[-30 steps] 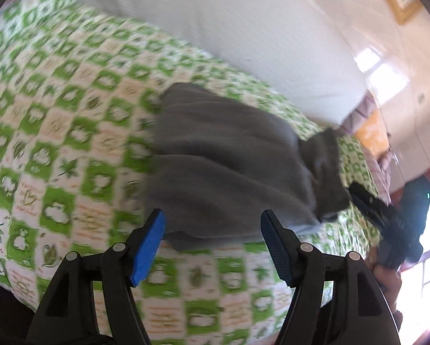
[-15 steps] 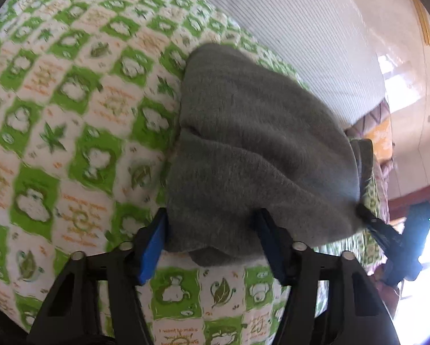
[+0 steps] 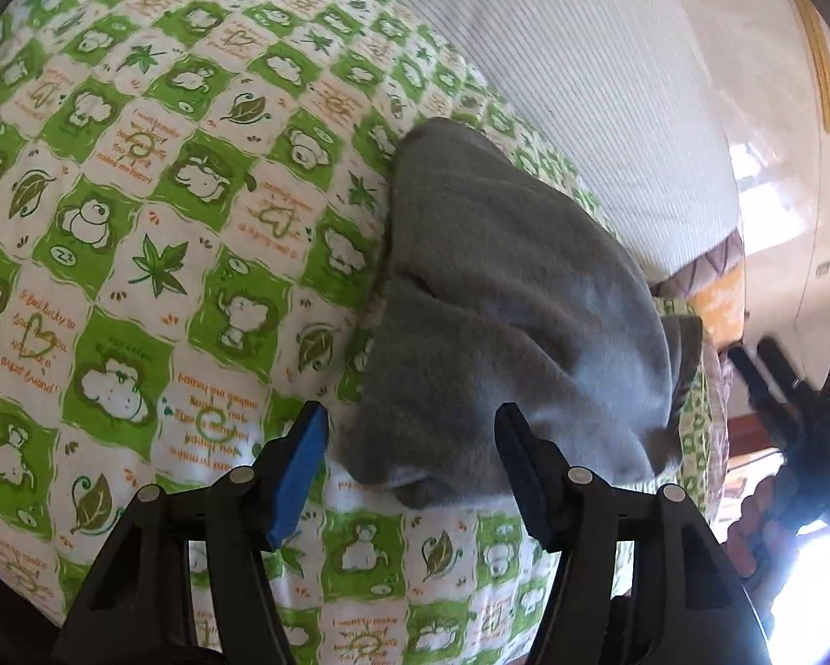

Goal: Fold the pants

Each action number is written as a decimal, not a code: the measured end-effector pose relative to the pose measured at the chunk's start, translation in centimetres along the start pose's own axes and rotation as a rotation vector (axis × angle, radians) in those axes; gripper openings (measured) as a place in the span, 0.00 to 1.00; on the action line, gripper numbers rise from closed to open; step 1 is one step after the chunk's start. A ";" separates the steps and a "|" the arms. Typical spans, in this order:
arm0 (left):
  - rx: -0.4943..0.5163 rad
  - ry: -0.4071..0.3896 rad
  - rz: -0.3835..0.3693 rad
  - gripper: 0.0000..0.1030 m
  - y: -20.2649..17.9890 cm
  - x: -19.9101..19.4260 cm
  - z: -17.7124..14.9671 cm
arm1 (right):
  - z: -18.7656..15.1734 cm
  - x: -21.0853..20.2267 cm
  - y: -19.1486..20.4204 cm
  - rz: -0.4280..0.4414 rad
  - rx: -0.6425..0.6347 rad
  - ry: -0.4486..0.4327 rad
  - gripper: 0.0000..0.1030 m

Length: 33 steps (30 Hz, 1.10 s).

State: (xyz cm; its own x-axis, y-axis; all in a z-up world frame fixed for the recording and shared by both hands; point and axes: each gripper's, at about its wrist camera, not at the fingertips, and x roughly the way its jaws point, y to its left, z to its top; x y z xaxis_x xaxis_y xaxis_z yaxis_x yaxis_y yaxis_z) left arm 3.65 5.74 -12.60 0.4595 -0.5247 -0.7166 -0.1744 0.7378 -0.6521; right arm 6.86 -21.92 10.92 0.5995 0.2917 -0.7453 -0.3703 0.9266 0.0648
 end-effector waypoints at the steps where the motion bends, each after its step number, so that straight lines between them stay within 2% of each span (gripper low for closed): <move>1: -0.013 0.002 0.000 0.62 0.2 0.2 0.2 | 0.9 1.2 1.1 0.021 -0.037 0.015 0.63; 4: -0.034 0.020 -0.011 0.63 0.6 1.0 0.2 | 3.9 6.6 4.6 0.075 -0.158 0.108 0.63; 8: -0.036 0.031 -0.015 0.65 0.8 1.6 0.2 | 6.4 14.2 8.8 0.116 -0.260 0.245 0.64; 12: -0.052 0.034 -0.024 0.68 0.6 2.2 0.0 | 7.1 21.5 11.5 0.058 -0.358 0.377 0.68; 17: -0.058 0.028 -0.046 0.68 1.0 3.1 0.0 | 5.8 26.7 12.1 0.003 -0.419 0.513 0.71; 18: -0.063 0.026 -0.059 0.61 1.2 3.3 -0.1 | 5.0 27.3 12.1 0.015 -0.422 0.536 0.61; 19: -0.074 0.029 -0.101 0.41 1.4 3.5 0.0 | 4.7 27.3 12.0 0.033 -0.416 0.542 0.49; 20: -0.081 0.034 -0.138 0.37 1.4 3.7 0.1 | 4.5 27.2 11.9 0.042 -0.401 0.542 0.39; 22: -0.062 0.012 -0.145 0.17 1.0 2.7 -0.2 | 4.7 26.1 11.8 0.037 -0.386 0.496 0.28; 24: -0.038 -0.013 -0.176 0.14 0.2 1.0 -0.6 | 5.9 24.4 11.7 0.037 -0.358 0.415 0.19; 27: 0.005 -0.039 -0.202 0.13 -0.8 -1.0 -1.6 | 8.3 21.7 10.7 0.056 -0.270 0.279 0.15; 29: 0.003 -0.028 -0.176 0.13 -0.2 -0.5 -2.1 | 8.0 22.2 9.8 0.101 -0.207 0.290 0.13; 32: -0.023 0.020 -0.140 0.14 1.5 0.8 -2.8 | 6.0 24.8 9.9 0.090 -0.213 0.328 0.13; 33: -0.034 0.037 -0.129 0.19 2.0 1.0 -2.8 | 5.2 25.4 9.8 0.100 -0.211 0.340 0.14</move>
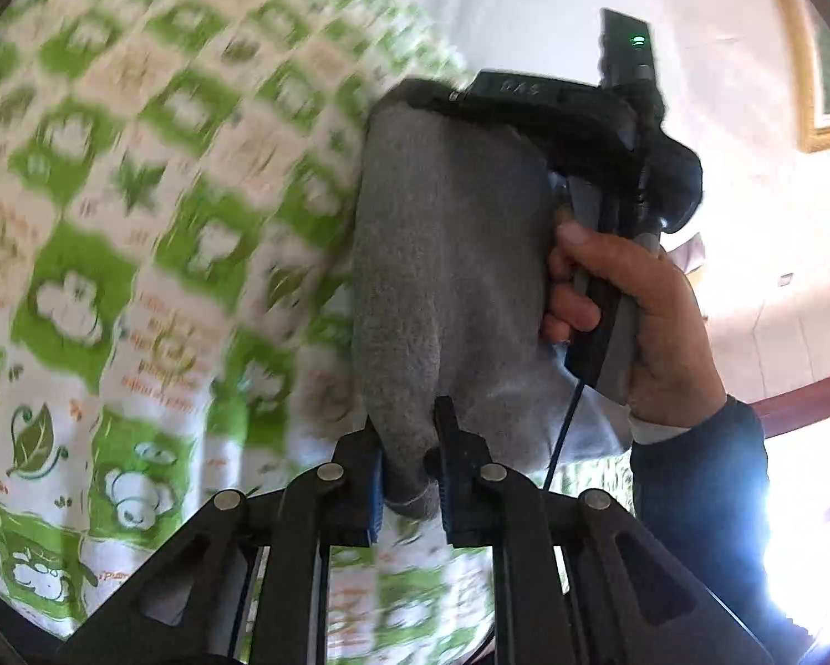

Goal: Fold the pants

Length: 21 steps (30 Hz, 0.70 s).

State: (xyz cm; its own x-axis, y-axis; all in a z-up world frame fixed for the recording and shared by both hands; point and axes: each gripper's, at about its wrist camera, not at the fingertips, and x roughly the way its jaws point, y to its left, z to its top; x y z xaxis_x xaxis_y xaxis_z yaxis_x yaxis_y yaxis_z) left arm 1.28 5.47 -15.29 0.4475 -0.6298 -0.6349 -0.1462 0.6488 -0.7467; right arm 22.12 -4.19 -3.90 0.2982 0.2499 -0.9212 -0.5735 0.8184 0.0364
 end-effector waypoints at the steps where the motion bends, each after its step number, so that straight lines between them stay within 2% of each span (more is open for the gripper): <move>1: -0.016 0.007 0.017 0.26 0.4 -0.3 0.0 | -0.4 0.3 -0.2 0.019 0.016 0.000 0.16; 2: -0.017 0.007 0.025 0.28 0.7 -0.7 0.1 | -0.5 -0.1 -0.5 0.033 0.034 -0.016 0.18; 4: -0.008 -0.015 0.064 0.46 0.7 -1.9 0.2 | -0.6 -2.1 -1.2 0.057 0.073 -0.067 0.23; 7: 0.005 -0.076 0.094 0.50 0.5 -3.8 0.4 | -1.5 -7.2 -2.1 0.075 0.104 -0.170 0.37; 8: 0.009 -0.095 0.093 0.50 0.2 -4.4 0.6 | -1.8 -8.6 -2.5 0.081 0.113 -0.200 0.46; 9: 0.019 -0.104 0.086 0.50 -0.1 -4.8 0.8 | -2.4 -10.3 -3.0 0.096 0.124 -0.233 0.48; 12: 0.046 -0.131 0.075 0.53 -1.6 -5.0 1.0 | -4.7 -14.4 -4.7 0.144 0.169 -0.316 0.48; 15: 0.092 -0.123 0.045 0.55 -4.1 -4.0 1.5 | -8.1 -16.8 -6.9 0.183 0.217 -0.373 0.48; 21: 0.185 -0.071 0.050 0.58 -7.4 -1.5 1.5 | -14.6 -17.0 -10.6 0.124 0.298 -0.344 0.48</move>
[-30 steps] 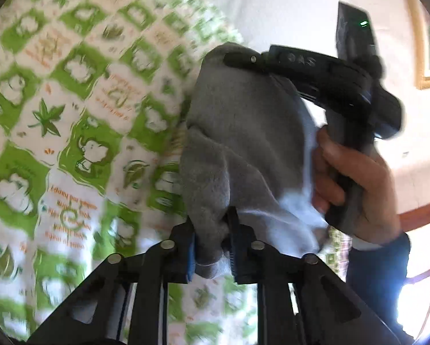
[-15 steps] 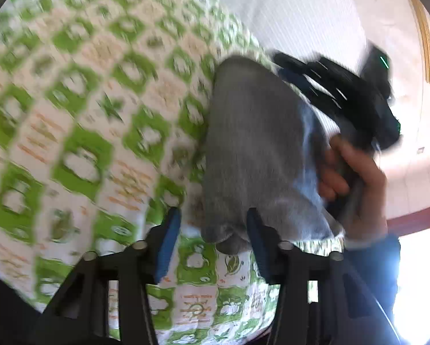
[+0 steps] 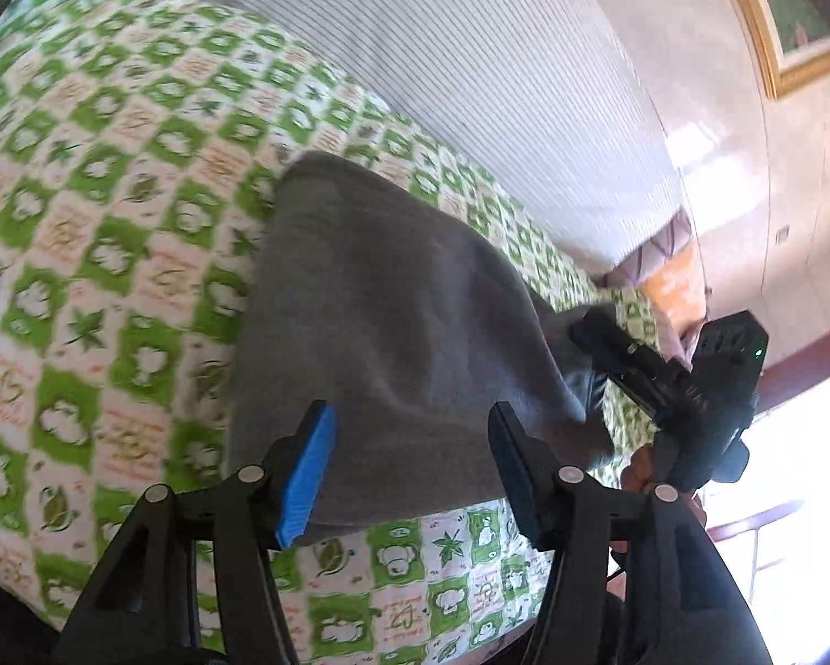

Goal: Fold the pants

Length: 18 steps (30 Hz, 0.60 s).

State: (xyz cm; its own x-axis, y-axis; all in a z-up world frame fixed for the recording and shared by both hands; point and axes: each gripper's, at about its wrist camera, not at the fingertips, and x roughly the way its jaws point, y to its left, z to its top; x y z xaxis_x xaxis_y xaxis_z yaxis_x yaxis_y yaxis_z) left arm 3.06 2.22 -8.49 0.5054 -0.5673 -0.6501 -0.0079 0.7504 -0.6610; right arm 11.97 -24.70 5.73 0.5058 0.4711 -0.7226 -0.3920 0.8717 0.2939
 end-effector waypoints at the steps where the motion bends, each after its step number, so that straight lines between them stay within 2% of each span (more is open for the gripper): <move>1: 0.003 0.008 0.011 0.59 -0.2 0.5 0.0 | -0.7 -0.3 -0.8 -0.031 0.008 0.004 0.48; 3: -0.006 0.030 0.013 0.60 -0.4 1.3 -0.1 | -1.9 0.0 -3.9 -0.164 0.056 0.041 0.47; 4: -0.014 0.044 0.015 0.60 -0.3 1.6 -0.2 | -2.4 0.3 -5.5 -0.190 0.100 0.055 0.45; 6: -0.017 0.058 0.026 0.60 0.0 1.9 -0.3 | -3.2 0.5 -8.0 -0.112 0.210 0.032 0.45; 8: -0.013 0.050 0.044 0.61 0.1 1.7 -0.4 | -3.2 0.0 -8.1 -0.077 0.228 -0.009 0.47; 11: -0.016 0.041 0.074 0.64 0.6 0.9 -0.4 | -3.2 -1.3 -6.7 -0.074 0.207 -0.045 0.50; 14: -0.005 0.041 0.099 0.65 1.0 0.6 0.1 | -3.8 -3.2 -5.8 -0.078 0.185 -0.084 0.65; 18: 0.018 0.050 0.139 0.66 1.4 0.9 0.7 | -5.2 -4.5 -5.1 -0.143 0.143 -0.075 0.71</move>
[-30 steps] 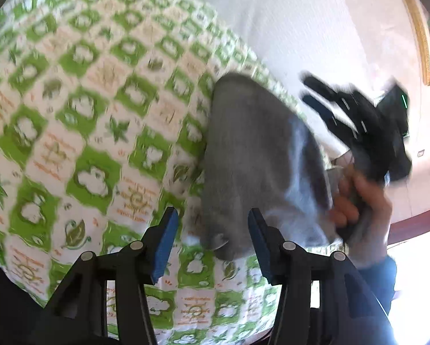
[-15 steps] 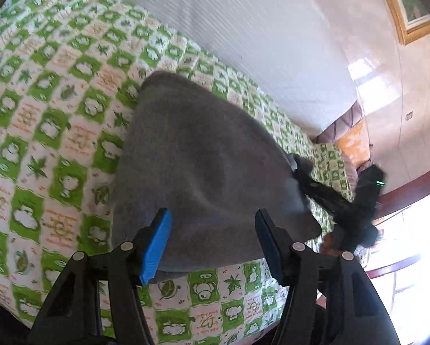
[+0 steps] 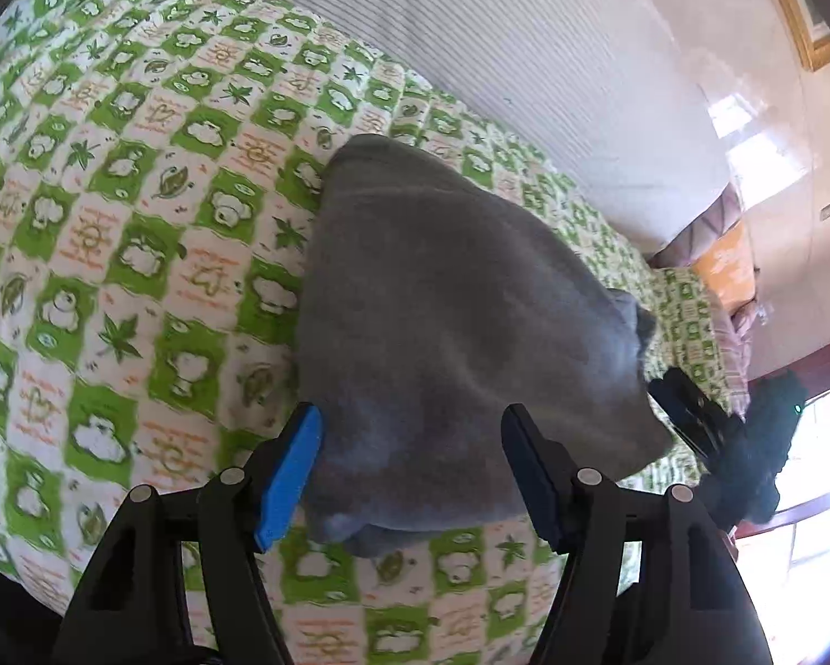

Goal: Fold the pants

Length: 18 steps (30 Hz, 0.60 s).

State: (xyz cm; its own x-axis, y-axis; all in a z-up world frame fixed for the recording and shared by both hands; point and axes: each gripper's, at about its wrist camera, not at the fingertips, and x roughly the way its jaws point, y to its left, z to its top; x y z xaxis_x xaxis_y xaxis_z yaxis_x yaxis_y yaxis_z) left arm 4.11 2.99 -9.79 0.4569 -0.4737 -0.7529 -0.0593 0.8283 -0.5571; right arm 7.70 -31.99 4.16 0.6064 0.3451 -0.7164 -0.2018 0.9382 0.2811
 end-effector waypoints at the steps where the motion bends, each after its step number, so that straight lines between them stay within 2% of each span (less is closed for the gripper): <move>1: 0.006 0.008 0.003 0.66 0.1 0.2 0.1 | -0.4 -0.1 -0.1 -0.026 -0.013 0.007 0.71; 6: 0.045 0.032 0.030 0.68 0.4 1.0 0.7 | -1.7 -0.4 -1.6 -0.100 -0.003 0.024 0.75; 14: 0.029 0.073 0.016 0.73 2.0 3.4 2.0 | -2.4 2.8 -5.5 0.025 0.199 0.117 0.77; 18: 0.018 0.076 0.015 0.77 2.6 4.2 2.6 | -2.7 3.3 -6.3 0.086 0.255 0.139 0.77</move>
State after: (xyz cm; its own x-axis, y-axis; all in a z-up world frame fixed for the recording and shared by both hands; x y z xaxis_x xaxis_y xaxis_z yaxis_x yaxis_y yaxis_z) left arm 8.16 3.91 -13.50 0.3875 -0.4818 -0.7860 -0.0495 0.8405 -0.5396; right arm 8.90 -36.69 -1.75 0.4808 0.4400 -0.7584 -0.0375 0.8745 0.4836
